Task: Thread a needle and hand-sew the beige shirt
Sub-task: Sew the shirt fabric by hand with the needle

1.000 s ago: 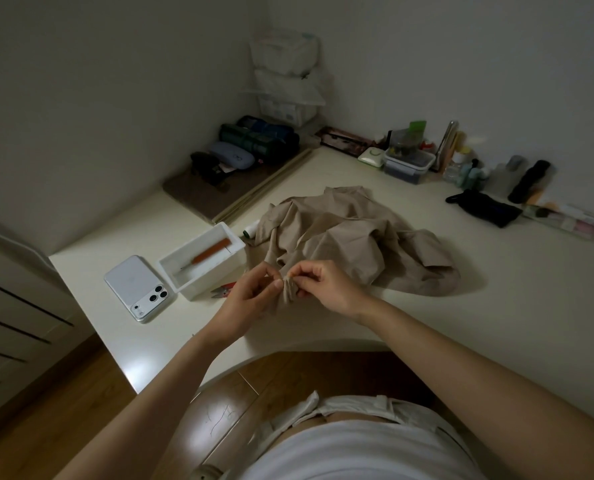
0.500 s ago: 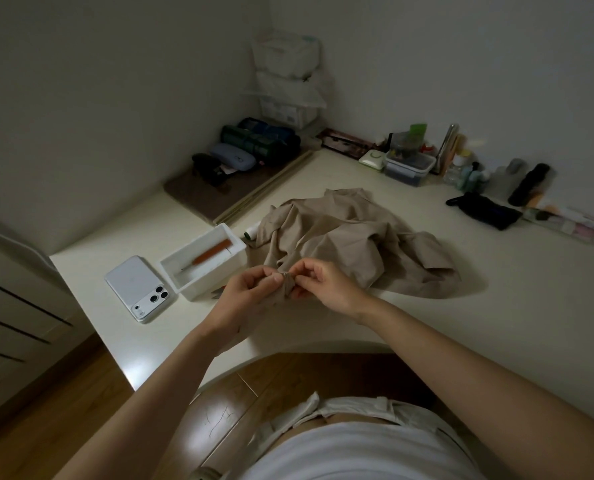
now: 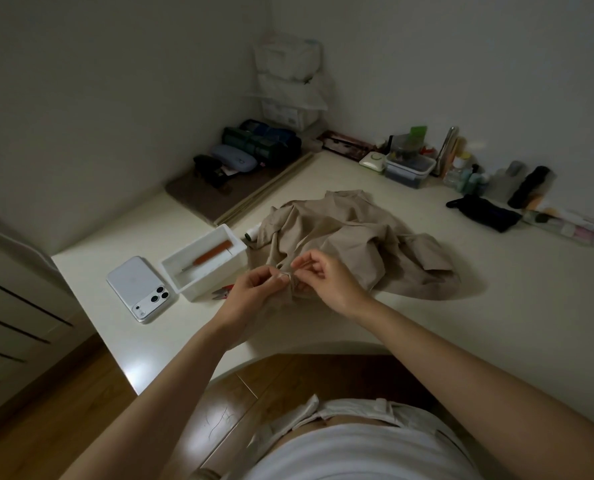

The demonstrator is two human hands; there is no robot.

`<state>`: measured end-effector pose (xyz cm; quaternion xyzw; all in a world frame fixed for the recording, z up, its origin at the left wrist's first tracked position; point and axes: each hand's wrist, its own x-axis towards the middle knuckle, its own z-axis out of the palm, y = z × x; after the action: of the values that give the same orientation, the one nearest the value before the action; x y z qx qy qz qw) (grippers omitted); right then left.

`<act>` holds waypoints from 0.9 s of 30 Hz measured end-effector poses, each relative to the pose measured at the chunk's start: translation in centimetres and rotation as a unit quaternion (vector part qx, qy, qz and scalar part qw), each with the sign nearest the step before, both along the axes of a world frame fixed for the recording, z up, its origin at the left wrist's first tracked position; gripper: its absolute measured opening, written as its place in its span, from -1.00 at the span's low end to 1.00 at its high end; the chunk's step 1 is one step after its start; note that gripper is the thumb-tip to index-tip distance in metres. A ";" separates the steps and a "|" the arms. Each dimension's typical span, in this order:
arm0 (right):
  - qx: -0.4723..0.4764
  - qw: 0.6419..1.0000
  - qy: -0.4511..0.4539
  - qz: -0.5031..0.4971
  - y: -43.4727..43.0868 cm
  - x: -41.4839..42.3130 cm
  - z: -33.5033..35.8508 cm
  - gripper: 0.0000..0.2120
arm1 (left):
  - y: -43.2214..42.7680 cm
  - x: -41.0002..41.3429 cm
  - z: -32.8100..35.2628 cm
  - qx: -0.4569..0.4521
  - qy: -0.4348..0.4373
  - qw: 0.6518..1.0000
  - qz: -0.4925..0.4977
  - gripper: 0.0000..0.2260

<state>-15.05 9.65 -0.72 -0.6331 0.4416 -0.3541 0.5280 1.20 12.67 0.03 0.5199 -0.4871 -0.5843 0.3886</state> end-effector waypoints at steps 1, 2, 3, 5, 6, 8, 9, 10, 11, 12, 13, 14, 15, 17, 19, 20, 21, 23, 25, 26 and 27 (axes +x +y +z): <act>-0.024 0.999 0.024 0.003 0.0 0.0 -0.1 -0.91 | 0.0 0.0 0.0 0.002 -0.003 1.000 0.005 -0.82; -0.046 0.998 0.043 0.010 0.1 0.1 -0.1 -0.88 | 0.0 0.0 0.0 0.004 -0.005 1.000 0.007 -0.82; -0.066 0.996 0.059 0.017 0.1 0.1 -0.1 -0.86 | 0.0 0.0 0.1 0.004 -0.005 1.000 0.008 -0.83; -0.097 0.991 0.087 0.026 0.2 0.2 -0.1 -0.84 | 0.0 -0.1 0.2 -0.001 -0.013 1.000 0.006 -0.86; -0.104 0.990 0.095 0.027 0.1 0.3 -0.1 -0.84 | 0.0 -0.1 0.1 -0.005 -0.022 1.000 0.005 -0.86; -0.107 0.989 0.099 0.022 0.1 0.4 -0.1 -0.88 | 0.0 -0.1 0.1 -0.012 -0.046 0.999 0.000 -0.86; -0.112 0.989 0.099 0.016 0.1 0.5 -0.1 -0.91 | -0.1 -0.1 0.0 -0.015 -0.056 0.998 -0.004 -0.85; -0.118 0.988 0.096 0.009 0.2 0.5 -0.1 -0.94 | -0.1 -0.1 0.0 -0.016 -0.062 0.998 -0.005 -0.83; -0.124 0.988 0.087 0.002 0.2 0.6 -0.1 -0.96 | -0.1 -0.1 0.0 -0.017 -0.066 0.998 -0.002 -0.81; -0.127 0.990 0.068 -0.003 0.2 0.6 0.0 -0.97 | -0.1 -0.2 -0.1 -0.018 -0.068 0.998 0.003 -0.79; -0.124 0.991 0.043 -0.006 0.3 0.7 0.2 -0.97 | -0.1 -0.2 -0.2 -0.016 -0.071 0.997 0.011 -0.77; -0.115 0.993 0.012 -0.006 0.4 0.7 0.5 -0.97 | -0.1 -0.1 -0.4 -0.015 -0.075 0.997 0.019 -0.77; -0.101 0.995 -0.024 -0.002 0.6 0.7 0.9 -0.95 | -0.2 0.0 -0.6 -0.014 -0.084 0.996 0.028 -0.78; -0.062 0.994 -0.087 0.013 0.8 0.9 1.6 -0.91 | -0.3 0.3 -1.2 -0.010 -0.099 0.994 0.048 -0.84; -0.022 0.993 -0.115 0.029 0.8 0.8 2.0 -0.88 | -0.5 0.6 -1.7 -0.007 -0.107 0.992 0.065 -0.88; 0.001 0.993 -0.116 0.033 0.8 0.6 1.9 -0.85 | -0.5 0.7 -1.8 -0.007 -0.112 0.991 0.074 -0.89; 0.025 0.994 -0.103 0.032 0.9 0.3 1.6 -0.82 | -0.6 0.7 -1.8 -0.007 -0.115 0.990 0.081 -0.89; 0.054 0.998 -0.023 0.013 1.0 -0.5 0.6 -0.78 | -0.8 0.8 -1.8 -0.015 -0.120 0.988 0.097 -0.88; 0.051 0.995 0.090 -0.013 1.2 -1.7 -1.1 -0.79 | -1.0 1.0 -1.7 -0.025 -0.128 0.986 0.107 -0.85; 0.052 0.989 0.134 -0.024 1.3 -2.4 -2.0 -0.80 | -1.1 1.1 -1.7 -0.025 -0.128 0.985 0.111 -0.84; 0.060 0.982 0.174 -0.031 1.3 -3.2 -2.8 -0.80 | -1.2 1.1 -1.7 -0.025 -0.127 0.985 0.114 -0.83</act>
<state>-18.24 10.92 -3.56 -0.6387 0.5663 -0.2274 0.4687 2.31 11.47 -1.65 0.6321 -0.4841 -0.4535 0.4006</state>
